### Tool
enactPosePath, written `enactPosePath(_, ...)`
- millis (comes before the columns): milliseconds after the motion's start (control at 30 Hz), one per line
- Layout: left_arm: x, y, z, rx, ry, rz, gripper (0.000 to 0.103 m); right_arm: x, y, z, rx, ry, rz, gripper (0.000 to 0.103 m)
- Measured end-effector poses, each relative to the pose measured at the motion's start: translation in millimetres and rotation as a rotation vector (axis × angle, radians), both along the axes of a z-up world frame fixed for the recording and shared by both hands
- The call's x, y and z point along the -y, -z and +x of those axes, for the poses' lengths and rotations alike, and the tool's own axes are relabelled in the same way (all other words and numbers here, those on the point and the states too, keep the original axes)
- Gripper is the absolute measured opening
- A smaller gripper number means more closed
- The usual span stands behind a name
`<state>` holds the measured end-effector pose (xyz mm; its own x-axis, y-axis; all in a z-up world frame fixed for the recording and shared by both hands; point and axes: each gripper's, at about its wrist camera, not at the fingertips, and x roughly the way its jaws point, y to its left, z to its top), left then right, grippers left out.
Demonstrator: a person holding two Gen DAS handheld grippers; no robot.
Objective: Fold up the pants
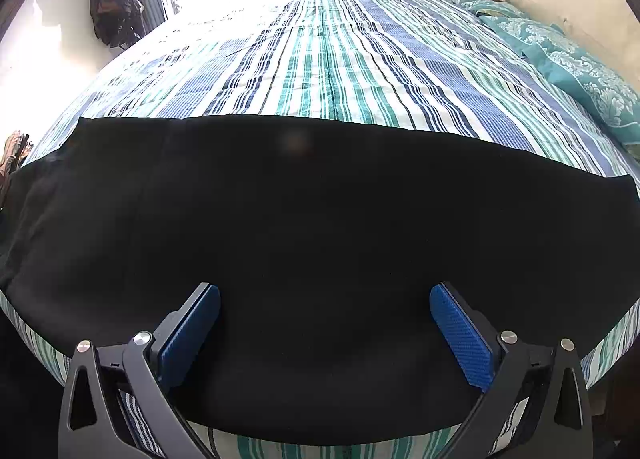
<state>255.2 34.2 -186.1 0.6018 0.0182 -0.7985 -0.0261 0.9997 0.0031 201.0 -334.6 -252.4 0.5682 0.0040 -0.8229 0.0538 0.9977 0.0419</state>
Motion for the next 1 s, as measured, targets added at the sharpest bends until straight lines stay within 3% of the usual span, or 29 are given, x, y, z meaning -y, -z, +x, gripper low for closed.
enactPosePath(67,-11.9,13.9,9.9,-0.038,-0.050,0.020,0.091,-0.2,0.0,0.1,0.001,0.000,0.000,0.103)
enactPosePath(133,-19.5,32.8,13.2,-0.077,-0.074,0.087,0.092,0.0,-0.2,-0.2,0.003,-0.001,-0.001,0.103)
enactPosePath(200,-23.3,42.3,6.7,-0.051,-0.060,0.126,0.099,-0.1,-0.2,-0.4,0.004,-0.001,-0.001,0.103)
enactPosePath(533,-22.1,27.0,-0.7,-0.040,-0.080,0.086,0.098,-0.5,-0.3,-0.6,0.005,-0.001,-0.002,0.103)
enactPosePath(767,20.8,2.6,-13.6,0.030,0.044,0.038,0.098,-0.7,-0.2,-0.5,0.005,0.000,-0.002,0.103)
enactPosePath(1000,36.7,41.1,-14.4,-0.066,0.090,0.070,0.099,-0.4,-0.5,-0.6,0.008,-0.002,-0.002,0.103)
